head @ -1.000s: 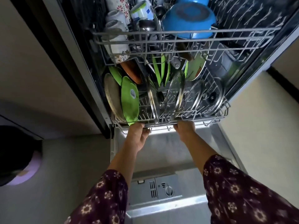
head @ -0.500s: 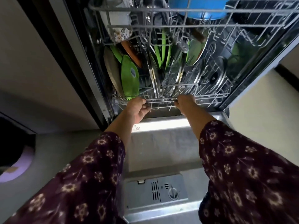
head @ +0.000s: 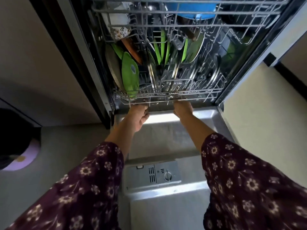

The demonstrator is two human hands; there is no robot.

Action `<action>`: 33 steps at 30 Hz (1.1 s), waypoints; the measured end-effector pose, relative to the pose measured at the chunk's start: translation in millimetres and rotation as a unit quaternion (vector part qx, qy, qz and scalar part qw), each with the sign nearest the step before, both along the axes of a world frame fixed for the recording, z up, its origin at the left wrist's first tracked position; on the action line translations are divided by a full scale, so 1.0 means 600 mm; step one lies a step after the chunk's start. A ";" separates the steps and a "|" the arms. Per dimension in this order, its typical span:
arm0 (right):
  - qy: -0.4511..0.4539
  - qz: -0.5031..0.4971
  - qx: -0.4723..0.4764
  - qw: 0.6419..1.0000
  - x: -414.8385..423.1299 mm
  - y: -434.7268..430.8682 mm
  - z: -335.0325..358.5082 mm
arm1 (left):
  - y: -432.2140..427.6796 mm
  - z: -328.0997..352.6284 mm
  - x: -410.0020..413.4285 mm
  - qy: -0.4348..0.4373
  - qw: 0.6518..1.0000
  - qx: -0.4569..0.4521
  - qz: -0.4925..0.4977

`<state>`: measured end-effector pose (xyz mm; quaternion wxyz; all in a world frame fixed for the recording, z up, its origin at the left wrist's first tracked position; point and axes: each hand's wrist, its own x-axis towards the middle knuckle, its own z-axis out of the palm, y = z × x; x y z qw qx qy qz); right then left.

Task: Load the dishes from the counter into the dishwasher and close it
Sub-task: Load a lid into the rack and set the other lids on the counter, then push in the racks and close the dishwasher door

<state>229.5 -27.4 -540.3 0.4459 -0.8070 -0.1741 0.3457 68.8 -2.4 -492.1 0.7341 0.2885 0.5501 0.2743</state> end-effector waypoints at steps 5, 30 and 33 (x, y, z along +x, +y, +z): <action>0.038 0.016 -0.015 0.999 -0.061 -0.119 0.015 | -0.115 0.021 -0.036 0.007 0.999 -0.044 -0.005; 0.320 -0.306 -0.142 0.885 -0.330 -0.897 -0.128 | -0.820 -0.206 -0.308 -0.052 0.935 -0.333 0.115; 0.404 -0.349 -0.038 0.845 -0.314 -0.884 -0.152 | -0.793 -0.206 -0.285 -0.031 0.944 -0.305 0.125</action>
